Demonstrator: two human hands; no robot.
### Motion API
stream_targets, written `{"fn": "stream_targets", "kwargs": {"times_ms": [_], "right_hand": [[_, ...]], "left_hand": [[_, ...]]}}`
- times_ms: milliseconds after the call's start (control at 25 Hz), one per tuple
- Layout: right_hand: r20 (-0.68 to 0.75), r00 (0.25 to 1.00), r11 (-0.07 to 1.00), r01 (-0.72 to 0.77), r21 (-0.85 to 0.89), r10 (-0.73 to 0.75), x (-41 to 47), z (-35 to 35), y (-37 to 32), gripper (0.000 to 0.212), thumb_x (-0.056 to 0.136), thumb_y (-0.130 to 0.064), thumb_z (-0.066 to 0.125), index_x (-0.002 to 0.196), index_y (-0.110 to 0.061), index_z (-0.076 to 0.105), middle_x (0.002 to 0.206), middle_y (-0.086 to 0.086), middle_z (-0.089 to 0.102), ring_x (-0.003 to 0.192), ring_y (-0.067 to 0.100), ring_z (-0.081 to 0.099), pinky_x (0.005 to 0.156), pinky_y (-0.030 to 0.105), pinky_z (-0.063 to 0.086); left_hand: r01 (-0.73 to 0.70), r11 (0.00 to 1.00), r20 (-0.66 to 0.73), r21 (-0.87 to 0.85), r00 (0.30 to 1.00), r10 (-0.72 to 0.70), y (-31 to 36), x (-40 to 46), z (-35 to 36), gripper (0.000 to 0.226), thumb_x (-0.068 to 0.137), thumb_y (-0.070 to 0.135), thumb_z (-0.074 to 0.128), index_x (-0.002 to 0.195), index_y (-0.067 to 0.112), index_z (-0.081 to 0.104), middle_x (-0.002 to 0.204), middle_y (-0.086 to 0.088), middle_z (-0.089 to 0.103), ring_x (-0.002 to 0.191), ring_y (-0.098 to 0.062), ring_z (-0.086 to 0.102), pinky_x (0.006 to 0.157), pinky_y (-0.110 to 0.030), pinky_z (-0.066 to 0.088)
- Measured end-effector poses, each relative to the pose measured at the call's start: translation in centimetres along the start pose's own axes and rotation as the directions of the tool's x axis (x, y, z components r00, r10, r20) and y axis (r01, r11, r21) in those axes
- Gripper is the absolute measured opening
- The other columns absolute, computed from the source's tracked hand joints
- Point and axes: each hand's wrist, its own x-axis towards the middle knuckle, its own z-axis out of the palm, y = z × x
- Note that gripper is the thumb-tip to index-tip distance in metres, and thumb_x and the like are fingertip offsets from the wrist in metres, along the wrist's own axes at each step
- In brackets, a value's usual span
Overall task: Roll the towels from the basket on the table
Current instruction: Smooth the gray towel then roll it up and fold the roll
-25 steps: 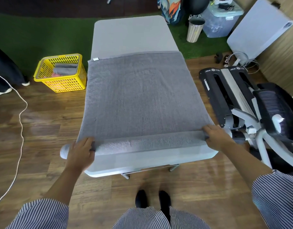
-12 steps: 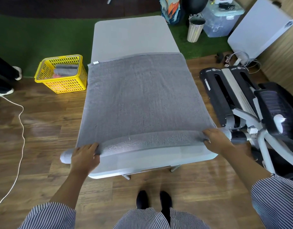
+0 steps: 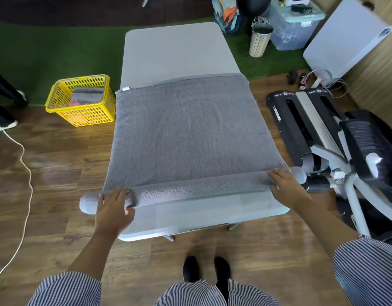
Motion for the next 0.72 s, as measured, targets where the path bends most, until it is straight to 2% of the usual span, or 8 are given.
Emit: {"fn": "stream_targets", "kwargs": {"times_ms": [120,200,240,360,440,520,600,720], "right_hand": [[0.043,0.999,0.998,-0.001,-0.065,0.003,0.1,-0.3,-0.4,0.046,0.070,0.004,0.062,0.116,0.006,0.058,0.116,0.020,0.059,0.114,0.041,0.050,0.110,0.049,0.026],[0.025,0.999,0.996,-0.025,-0.082,0.027,0.1,-0.9,-0.8,0.028,0.071,-0.004,0.050,0.094,0.003,0.063,0.092,0.019,0.064,0.090,0.039,0.057,0.099,0.049,0.038],[0.032,0.999,0.997,-0.023,-0.075,0.025,0.2,-1.2,-1.0,0.025,0.071,-0.013,0.041,0.081,-0.002,0.060,0.080,0.017,0.062,0.079,0.036,0.057,0.091,0.046,0.042],[0.079,0.996,0.993,0.037,-0.113,-0.029,0.2,-2.0,-1.2,0.013,0.071,-0.021,0.030,0.062,-0.017,0.039,0.070,0.006,0.048,0.071,0.026,0.044,0.086,0.039,0.038],[0.078,0.997,0.995,-0.003,-0.104,0.011,0.7,-1.9,-0.9,0.012,0.077,-0.013,0.043,0.077,-0.012,0.054,0.083,0.008,0.055,0.082,0.029,0.049,0.098,0.042,0.036],[-0.003,1.000,0.995,0.012,-0.100,-0.012,1.3,-1.0,-0.1,0.032,0.075,0.002,0.054,0.106,-0.003,0.060,0.106,0.014,0.059,0.100,0.037,0.053,0.104,0.051,0.033],[-0.055,0.996,0.994,0.070,-0.081,-0.075,1.3,-0.4,0.1,0.039,0.073,0.009,0.058,0.111,0.001,0.061,0.112,0.018,0.060,0.103,0.040,0.055,0.101,0.054,0.037],[0.018,0.995,0.992,0.100,-0.074,-0.099,0.8,-0.3,-0.6,0.046,0.071,-0.001,0.067,0.116,0.003,0.059,0.113,0.018,0.061,0.105,0.039,0.056,0.101,0.052,0.039]], "left_hand": [[0.001,1.000,0.027,0.004,1.000,-0.001,0.2,0.1,0.1,0.049,0.058,-0.001,0.074,0.106,0.000,0.065,0.098,-0.016,0.069,0.092,-0.038,0.066,0.091,-0.068,0.041],[-0.046,0.998,0.000,0.053,0.999,0.046,0.2,0.1,-0.5,0.032,0.069,0.010,0.056,0.098,0.004,0.067,0.085,-0.013,0.070,0.078,-0.036,0.067,0.081,-0.060,0.048],[-0.064,0.997,0.026,0.053,0.998,0.063,0.1,0.3,-1.0,0.035,0.070,0.016,0.045,0.094,0.006,0.068,0.082,-0.012,0.071,0.075,-0.034,0.067,0.078,-0.053,0.050],[-0.016,1.000,0.092,0.017,0.996,0.015,-0.6,1.4,-2.1,0.032,0.076,0.015,0.048,0.101,0.010,0.067,0.101,-0.011,0.071,0.086,-0.034,0.064,0.080,-0.044,0.046],[-0.061,0.998,-0.007,-0.023,0.998,0.060,-0.7,1.6,-1.9,0.035,0.075,0.010,0.049,0.106,0.007,0.065,0.105,-0.013,0.068,0.086,-0.036,0.064,0.080,-0.049,0.049],[-0.165,0.986,-0.106,-0.010,0.981,0.163,-0.6,1.2,-1.0,0.041,0.072,0.004,0.052,0.112,0.007,0.062,0.107,-0.014,0.066,0.090,-0.038,0.063,0.079,-0.055,0.051],[-0.229,0.973,-0.092,0.028,0.969,0.230,-0.1,1.0,-0.1,0.047,0.072,0.005,0.055,0.119,0.012,0.059,0.116,-0.011,0.064,0.106,-0.035,0.060,0.089,-0.062,0.045],[-0.169,0.985,-0.038,0.032,0.985,0.170,1.1,0.8,0.3,0.057,0.065,0.011,0.074,0.120,0.010,0.062,0.119,-0.010,0.064,0.115,-0.033,0.058,0.097,-0.069,0.031]]}}
